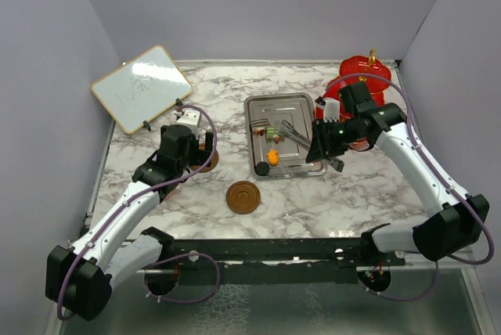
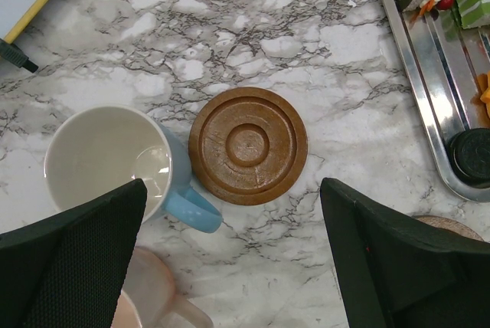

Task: Serve the afternoon tea
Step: Adjust the dessert on the tray.

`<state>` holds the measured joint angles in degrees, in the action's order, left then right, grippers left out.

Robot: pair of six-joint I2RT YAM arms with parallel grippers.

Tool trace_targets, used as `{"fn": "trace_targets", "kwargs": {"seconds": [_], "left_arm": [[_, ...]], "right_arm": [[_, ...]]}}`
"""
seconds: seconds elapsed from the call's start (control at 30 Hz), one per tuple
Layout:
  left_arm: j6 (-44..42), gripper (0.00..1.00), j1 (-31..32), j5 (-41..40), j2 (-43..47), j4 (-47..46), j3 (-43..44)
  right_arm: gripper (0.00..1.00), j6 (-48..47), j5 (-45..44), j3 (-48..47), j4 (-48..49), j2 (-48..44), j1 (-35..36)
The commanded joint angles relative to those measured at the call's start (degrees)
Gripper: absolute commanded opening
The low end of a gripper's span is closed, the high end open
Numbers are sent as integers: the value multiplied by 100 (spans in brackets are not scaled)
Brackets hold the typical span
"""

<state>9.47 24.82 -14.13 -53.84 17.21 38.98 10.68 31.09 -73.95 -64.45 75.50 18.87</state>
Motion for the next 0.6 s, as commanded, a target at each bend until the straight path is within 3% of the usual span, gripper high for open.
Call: {"fn": "trace_targets", "kwargs": {"seconds": [0.0, 0.3, 0.57], "left_arm": [[-16, 99, -21, -9, 0, -84, 67], [-33, 99, -24, -93, 11, -90, 74], [-40, 99, -21, -186, 82, -81, 70]], "right_arm": [[34, -49, -1206, -450, 157, 209, 419], [33, -803, -2724, -986, 221, 1141, 1215], [33, -1512, -3190, -1056, 1284, 1527, 1819]]}}
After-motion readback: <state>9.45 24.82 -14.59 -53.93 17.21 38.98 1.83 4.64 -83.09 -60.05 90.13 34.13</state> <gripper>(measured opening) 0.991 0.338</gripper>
